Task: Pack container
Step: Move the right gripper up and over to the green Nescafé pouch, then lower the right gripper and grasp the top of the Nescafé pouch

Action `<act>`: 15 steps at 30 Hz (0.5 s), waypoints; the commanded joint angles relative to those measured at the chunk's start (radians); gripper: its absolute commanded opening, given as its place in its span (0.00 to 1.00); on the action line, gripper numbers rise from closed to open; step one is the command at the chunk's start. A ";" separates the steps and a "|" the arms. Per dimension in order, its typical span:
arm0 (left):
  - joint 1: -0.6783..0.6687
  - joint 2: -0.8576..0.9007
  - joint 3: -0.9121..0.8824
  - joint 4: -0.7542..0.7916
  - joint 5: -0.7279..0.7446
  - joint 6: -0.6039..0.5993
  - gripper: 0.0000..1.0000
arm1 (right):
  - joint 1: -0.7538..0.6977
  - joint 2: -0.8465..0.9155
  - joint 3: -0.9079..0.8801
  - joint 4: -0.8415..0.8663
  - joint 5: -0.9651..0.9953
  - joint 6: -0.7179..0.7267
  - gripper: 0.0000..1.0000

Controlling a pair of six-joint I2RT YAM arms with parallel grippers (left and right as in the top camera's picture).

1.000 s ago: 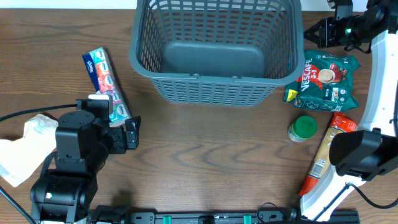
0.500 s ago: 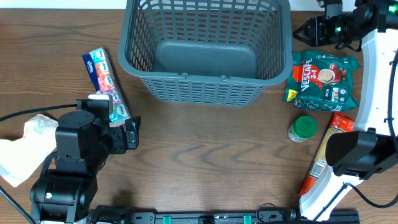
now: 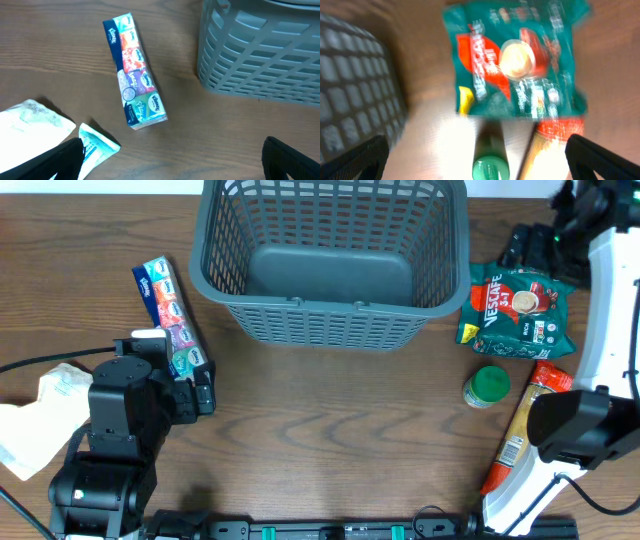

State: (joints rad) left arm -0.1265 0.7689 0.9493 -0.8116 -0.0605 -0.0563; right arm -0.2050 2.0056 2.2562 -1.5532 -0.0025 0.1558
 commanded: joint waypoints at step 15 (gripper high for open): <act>-0.003 0.000 0.021 0.001 -0.027 -0.054 0.99 | -0.216 -0.293 0.060 -0.138 -0.222 -0.402 0.99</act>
State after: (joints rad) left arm -0.1265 0.7689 0.9493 -0.8108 -0.0685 -0.0944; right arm -0.4122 1.6920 2.3199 -1.6924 -0.1764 -0.0151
